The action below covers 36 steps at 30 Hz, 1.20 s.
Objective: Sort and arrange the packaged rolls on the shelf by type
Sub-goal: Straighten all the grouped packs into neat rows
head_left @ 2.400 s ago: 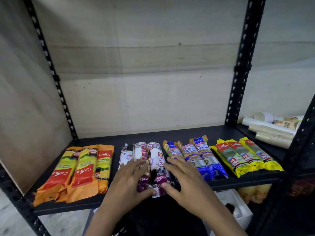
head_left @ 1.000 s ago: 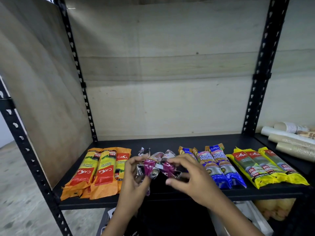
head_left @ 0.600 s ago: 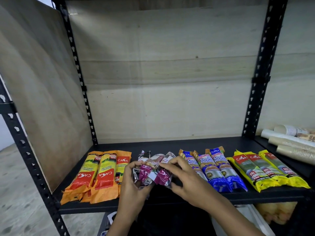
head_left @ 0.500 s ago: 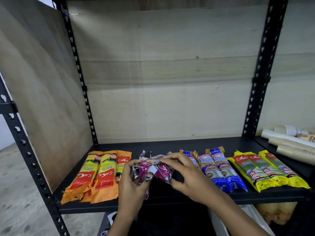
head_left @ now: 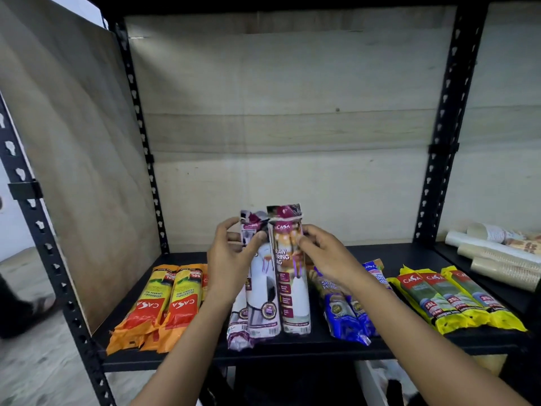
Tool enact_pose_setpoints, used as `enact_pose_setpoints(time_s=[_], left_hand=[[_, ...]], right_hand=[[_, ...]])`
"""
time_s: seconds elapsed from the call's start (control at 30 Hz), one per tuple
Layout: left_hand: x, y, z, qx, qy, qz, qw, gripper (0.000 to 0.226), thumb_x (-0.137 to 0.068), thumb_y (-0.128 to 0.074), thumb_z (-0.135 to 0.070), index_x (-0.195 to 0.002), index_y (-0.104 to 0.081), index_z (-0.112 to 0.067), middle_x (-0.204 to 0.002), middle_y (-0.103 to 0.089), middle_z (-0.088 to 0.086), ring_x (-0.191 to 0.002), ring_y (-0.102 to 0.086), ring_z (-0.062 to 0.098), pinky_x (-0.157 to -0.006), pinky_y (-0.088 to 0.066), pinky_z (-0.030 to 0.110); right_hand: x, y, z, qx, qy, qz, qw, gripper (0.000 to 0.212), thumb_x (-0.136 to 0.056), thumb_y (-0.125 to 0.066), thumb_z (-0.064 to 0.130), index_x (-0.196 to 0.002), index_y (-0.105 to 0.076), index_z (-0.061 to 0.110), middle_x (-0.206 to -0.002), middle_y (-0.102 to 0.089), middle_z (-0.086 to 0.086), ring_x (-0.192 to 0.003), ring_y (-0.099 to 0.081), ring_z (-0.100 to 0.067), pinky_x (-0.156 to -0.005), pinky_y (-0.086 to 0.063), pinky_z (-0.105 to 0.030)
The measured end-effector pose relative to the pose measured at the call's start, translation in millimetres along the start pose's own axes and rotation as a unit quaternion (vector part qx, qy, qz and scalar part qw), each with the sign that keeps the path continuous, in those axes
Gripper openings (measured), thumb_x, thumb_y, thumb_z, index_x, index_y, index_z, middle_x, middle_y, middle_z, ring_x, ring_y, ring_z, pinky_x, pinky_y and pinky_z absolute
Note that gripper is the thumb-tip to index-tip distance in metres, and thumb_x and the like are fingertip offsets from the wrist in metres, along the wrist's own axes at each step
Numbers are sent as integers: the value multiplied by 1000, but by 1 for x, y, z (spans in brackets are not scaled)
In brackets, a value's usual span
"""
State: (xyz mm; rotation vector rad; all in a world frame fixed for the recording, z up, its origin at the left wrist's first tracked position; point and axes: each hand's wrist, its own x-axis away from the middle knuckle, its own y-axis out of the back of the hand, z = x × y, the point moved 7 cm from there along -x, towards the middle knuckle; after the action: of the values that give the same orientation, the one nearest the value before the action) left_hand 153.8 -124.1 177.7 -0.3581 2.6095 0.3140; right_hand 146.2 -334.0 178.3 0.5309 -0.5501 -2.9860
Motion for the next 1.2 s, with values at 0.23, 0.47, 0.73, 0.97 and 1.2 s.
enact_pose_setpoints(time_s=[0.23, 0.47, 0.73, 0.97, 1.2], left_hand=[[-19, -49, 56, -85, 96, 95, 987, 55, -78, -80, -47, -111, -43, -21, -86, -60, 6, -73, -59, 17, -56, -43, 29], [-21, -76, 100, -294, 10, 128, 947, 31, -84, -73, -41, -78, -53, -18, -81, -58, 3, -70, -57, 19, -59, -48, 33], [-4, -75, 90, -417, -92, 153, 891, 33, -94, -57, -42, -82, -75, -17, -97, -57, 4, -98, -51, 23, -71, -46, 35], [46, -25, 71, -301, -154, 242, 909, 23, -94, -56, -46, -107, -70, -33, -109, -52, -17, -108, -46, 7, -96, -44, 33], [86, -4, 87, -351, -124, 321, 871, 85, -68, -43, -95, -140, -44, -51, -152, -17, -34, -147, -6, 1, -122, -12, 42]], right_hand=[[-25, 4, -73, -2, -139, -47, 989, 23, -100, -51, 29, -121, -61, 26, -102, -75, 0, -96, -72, -19, -93, -55, -51], [-31, 4, -87, 122, -169, -75, 975, 60, -101, -53, 34, -152, -25, 23, -121, -68, -6, -103, -67, -20, -83, -51, -32], [-33, -23, -89, 264, -164, 17, 951, 44, -95, -52, 19, -139, -46, 19, -131, -60, -12, -109, -62, -28, -87, -52, -36], [-31, -36, -89, 387, -141, 70, 908, 30, -96, -49, 12, -124, -56, 16, -125, -54, -10, -97, -62, -28, -76, -51, -35], [-7, -4, -53, 369, -95, 5, 925, 17, -98, -56, 21, -112, -66, 21, -114, -57, 0, -98, -59, -18, -77, -53, -32]])
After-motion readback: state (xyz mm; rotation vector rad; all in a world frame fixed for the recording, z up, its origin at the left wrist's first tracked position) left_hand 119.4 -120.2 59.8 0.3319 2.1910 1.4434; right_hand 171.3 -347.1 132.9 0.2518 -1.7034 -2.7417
